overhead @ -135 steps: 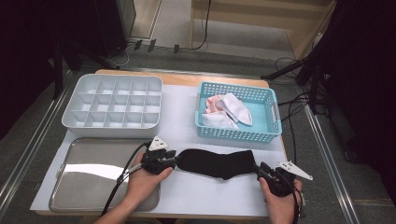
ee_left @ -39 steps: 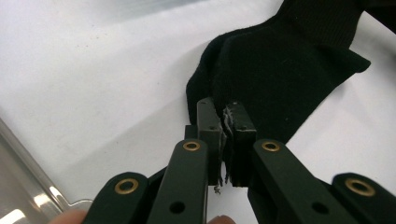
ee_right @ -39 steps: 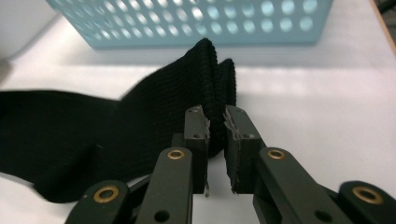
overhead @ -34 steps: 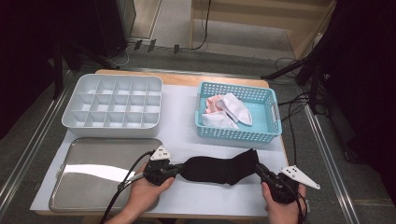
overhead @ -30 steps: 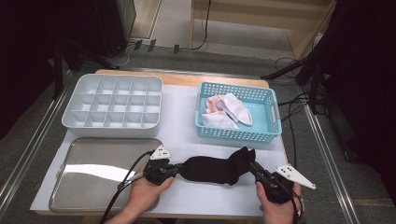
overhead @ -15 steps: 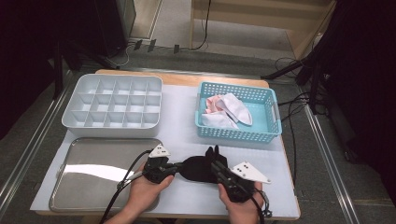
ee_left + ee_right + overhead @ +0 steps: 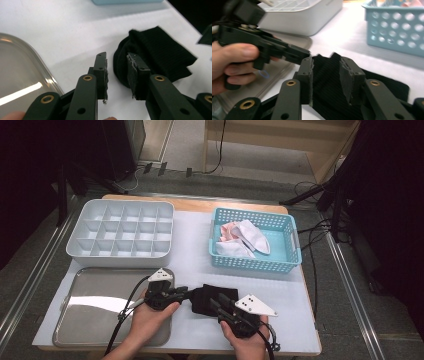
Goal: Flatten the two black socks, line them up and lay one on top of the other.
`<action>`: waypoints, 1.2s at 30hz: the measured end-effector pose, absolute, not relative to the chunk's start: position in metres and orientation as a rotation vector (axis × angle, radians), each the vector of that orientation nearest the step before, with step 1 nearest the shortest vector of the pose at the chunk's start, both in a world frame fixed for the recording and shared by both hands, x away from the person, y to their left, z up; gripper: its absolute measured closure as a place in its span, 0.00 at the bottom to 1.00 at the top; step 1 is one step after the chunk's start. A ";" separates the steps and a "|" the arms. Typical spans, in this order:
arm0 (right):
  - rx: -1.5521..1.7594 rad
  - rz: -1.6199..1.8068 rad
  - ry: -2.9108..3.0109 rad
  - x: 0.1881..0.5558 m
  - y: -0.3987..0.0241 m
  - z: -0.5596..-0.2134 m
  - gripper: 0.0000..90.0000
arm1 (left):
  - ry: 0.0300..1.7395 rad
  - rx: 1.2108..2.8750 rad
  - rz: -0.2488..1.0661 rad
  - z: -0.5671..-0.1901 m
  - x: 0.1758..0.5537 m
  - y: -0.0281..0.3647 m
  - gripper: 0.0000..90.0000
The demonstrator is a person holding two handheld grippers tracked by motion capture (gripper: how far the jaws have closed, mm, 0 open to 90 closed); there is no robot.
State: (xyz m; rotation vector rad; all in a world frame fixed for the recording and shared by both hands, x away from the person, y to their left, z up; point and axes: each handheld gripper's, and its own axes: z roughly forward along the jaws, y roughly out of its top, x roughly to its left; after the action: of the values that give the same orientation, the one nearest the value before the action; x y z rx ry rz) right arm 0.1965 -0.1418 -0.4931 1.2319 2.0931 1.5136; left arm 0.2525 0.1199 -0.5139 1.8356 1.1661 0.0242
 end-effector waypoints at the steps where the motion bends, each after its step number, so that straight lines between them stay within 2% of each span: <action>1: 1.246 1.505 2.097 0.197 -0.142 -0.495 0.71 | 1.167 1.832 0.034 -0.513 0.252 0.120 0.81; 5: 1.242 1.456 2.165 0.200 -0.128 -0.505 0.66 | 1.132 1.834 0.045 -0.508 0.248 0.118 0.83; 9: 1.189 1.292 2.232 0.202 -0.107 -0.518 0.62 | 1.089 1.859 0.011 -0.508 0.246 0.113 0.80; 12: 1.191 1.209 2.248 0.205 -0.103 -0.526 0.73 | 1.073 1.904 0.028 -0.512 0.245 0.106 0.78; 15: 1.210 1.220 2.243 0.207 -0.107 -0.526 0.93 | 1.070 1.930 0.049 -0.516 0.245 0.100 0.78; 22: 1.220 1.342 2.144 0.194 -0.120 -0.508 0.96 | 1.094 1.910 0.049 -0.516 0.248 0.104 1.00; 29: 1.149 1.427 2.167 0.180 -0.110 -0.506 0.95 | 1.132 1.869 0.023 -0.520 0.249 0.105 1.00; 31: 1.123 1.414 2.220 0.184 -0.102 -0.511 0.91 | 1.152 1.850 0.022 -0.519 0.250 0.109 0.98; 33: 1.112 1.395 2.298 0.191 -0.096 -0.520 0.75 | 1.173 1.821 0.037 -0.517 0.251 0.114 0.93; 36: 1.138 1.449 2.277 0.190 -0.104 -0.519 0.65 | 1.173 1.790 0.065 -0.511 0.251 0.122 0.90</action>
State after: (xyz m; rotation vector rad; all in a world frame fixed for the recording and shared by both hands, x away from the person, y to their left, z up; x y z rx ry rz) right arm 0.1901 -0.1044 -0.5188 1.1377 2.2768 1.4487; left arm 0.2509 0.1220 -0.5113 1.7897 1.1728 0.0650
